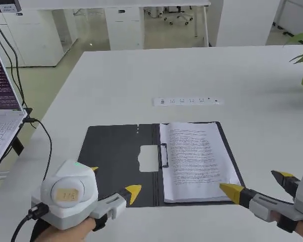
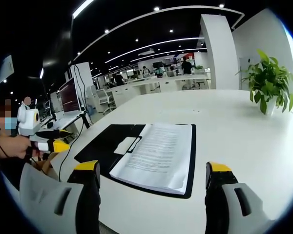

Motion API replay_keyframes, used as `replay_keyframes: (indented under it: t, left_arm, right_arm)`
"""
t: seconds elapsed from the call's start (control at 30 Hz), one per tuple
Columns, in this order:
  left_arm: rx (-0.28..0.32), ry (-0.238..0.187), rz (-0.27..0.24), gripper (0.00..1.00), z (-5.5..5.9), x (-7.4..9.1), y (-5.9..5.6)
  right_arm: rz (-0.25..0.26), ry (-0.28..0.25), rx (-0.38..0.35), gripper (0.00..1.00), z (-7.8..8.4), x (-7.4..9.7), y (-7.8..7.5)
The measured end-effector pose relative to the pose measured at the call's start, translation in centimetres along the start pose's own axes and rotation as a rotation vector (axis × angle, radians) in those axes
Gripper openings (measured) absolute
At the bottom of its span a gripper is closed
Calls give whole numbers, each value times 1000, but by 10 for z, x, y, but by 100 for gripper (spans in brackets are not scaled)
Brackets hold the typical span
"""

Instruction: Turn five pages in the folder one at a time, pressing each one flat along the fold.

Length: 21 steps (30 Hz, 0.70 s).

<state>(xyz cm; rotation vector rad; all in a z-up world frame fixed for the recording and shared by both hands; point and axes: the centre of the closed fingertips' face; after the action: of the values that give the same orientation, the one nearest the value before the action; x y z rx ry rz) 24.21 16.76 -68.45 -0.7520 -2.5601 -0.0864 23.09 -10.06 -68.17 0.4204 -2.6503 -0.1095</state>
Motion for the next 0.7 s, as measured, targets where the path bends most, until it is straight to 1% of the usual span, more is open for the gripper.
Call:
replay_keyframes:
  t: [0.1,0.23,0.37,0.5,0.6,0.7]
  left_arm:
    - [0,1,3,65,0,-3,1]
    - [-7,8,11,65,0,-8,-2]
    - [-23,21,30,65,0,-16,-8]
    - [-41,34,70,65,0,-33,-22]
    - [-62,45,103,65,-1,-47,-34]
    - [-83,48,140,65,-5,-62,-49]
  right_arm:
    - [2,-2,-5,89,0,0,-1]
    - [6,0,-8,89,0,1,-3]
    - [9,-1,-12,89,2,2,-3]
    - [13,0,-20,88,3,3,-3]
    - [16,2,-24,88,5,4,-4]
    - [21,-4,-34,88,3,6,-5]
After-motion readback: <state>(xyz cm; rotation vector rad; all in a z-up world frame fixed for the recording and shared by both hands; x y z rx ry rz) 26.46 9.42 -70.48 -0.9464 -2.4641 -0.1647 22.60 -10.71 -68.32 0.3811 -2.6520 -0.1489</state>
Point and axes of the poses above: the centre of the closed fingertips' face, and the gripper's own axes: x roughly backward along the fingers, y roughly to its left, z roughly out of its underside, and after that the axes turned 6 degrees about z, right-handed
